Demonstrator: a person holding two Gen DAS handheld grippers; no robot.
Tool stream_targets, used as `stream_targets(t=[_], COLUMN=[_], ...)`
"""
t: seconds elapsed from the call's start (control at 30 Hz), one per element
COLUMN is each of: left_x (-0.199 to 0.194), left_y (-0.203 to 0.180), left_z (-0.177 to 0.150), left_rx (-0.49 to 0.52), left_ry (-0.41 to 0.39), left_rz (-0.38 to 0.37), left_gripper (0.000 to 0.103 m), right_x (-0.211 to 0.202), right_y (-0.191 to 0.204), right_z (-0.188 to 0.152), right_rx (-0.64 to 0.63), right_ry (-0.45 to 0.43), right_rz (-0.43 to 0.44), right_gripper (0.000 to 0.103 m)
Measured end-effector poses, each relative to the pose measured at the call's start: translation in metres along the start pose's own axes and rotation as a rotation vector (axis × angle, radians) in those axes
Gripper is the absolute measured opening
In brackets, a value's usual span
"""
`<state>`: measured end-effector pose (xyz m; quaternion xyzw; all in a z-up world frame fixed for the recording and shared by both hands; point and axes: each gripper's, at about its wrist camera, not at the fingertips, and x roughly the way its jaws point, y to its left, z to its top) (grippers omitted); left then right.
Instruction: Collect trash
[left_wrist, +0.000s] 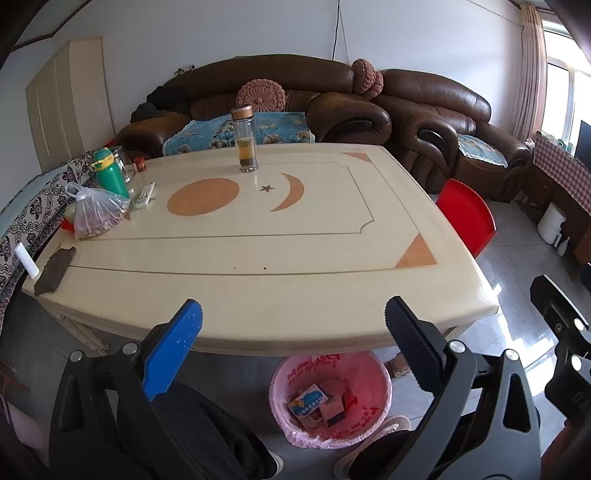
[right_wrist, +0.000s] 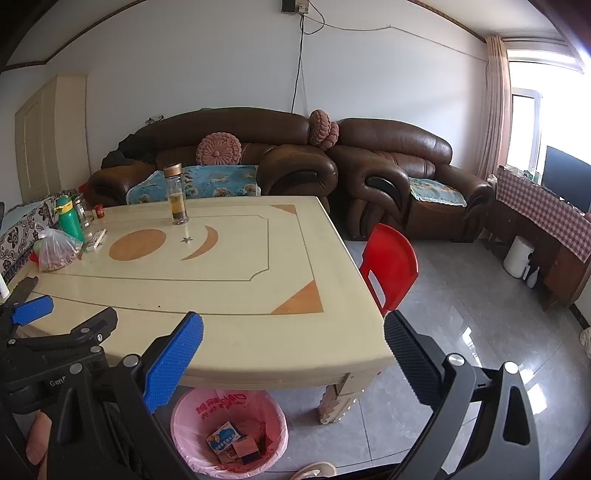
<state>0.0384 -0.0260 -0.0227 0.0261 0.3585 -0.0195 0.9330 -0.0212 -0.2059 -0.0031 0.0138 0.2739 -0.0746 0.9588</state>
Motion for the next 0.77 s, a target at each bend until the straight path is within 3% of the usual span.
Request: stream_targets(t=[0.77], left_x=[-0.0008], left_y=[-0.0016], left_z=[0.0032], left_rx=[0.018], left_ry=[0.014], left_rz=[0.028], left_gripper=[0.097], right_x=[0.0024], right_y=[0.0003], right_z=[-0.0001], right_rx=[0.002], right_ry=[0.001], right_rz=[0.001], right_gripper=[0.096])
